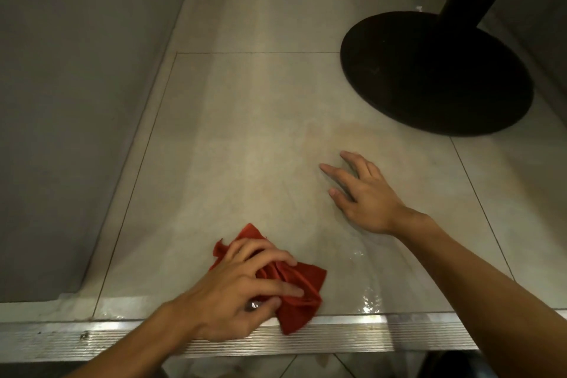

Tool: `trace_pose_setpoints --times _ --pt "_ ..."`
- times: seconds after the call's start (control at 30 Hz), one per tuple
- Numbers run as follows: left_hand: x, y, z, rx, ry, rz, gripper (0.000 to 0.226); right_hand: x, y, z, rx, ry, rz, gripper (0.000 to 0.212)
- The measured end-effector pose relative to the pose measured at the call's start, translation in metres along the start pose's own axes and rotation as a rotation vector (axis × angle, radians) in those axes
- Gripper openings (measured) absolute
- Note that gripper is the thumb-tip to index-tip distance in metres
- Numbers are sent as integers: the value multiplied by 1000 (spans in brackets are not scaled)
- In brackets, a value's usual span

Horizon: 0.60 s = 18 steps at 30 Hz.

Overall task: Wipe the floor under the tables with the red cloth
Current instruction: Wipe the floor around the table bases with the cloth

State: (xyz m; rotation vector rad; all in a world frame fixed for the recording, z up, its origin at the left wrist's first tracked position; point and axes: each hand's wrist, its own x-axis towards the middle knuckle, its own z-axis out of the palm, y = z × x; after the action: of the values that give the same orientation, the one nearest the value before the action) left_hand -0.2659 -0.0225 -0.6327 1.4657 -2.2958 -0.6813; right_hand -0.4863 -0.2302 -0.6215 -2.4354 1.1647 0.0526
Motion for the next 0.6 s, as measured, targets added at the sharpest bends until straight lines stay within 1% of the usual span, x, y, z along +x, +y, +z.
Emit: trace_pose_setpoints --times 0.07,0.2,0.3,0.47,0.6 --pt "9 -14 -8 6 38 -41 33 1 2 0 6 0 2 51" --pt "46 -45 -21 68 184 -174 32 1 6 -1 0 -4 2 51" --pt "78 -65 -30 102 255 -269 34 -1 5 -3 10 -7 -5 51" --pt "132 -92 -47 122 313 -388 38 0 8 -6 -2 -5 -20 51" --pt "180 -101 -54 167 293 -452 42 -1 8 -6 4 9 -16 52"
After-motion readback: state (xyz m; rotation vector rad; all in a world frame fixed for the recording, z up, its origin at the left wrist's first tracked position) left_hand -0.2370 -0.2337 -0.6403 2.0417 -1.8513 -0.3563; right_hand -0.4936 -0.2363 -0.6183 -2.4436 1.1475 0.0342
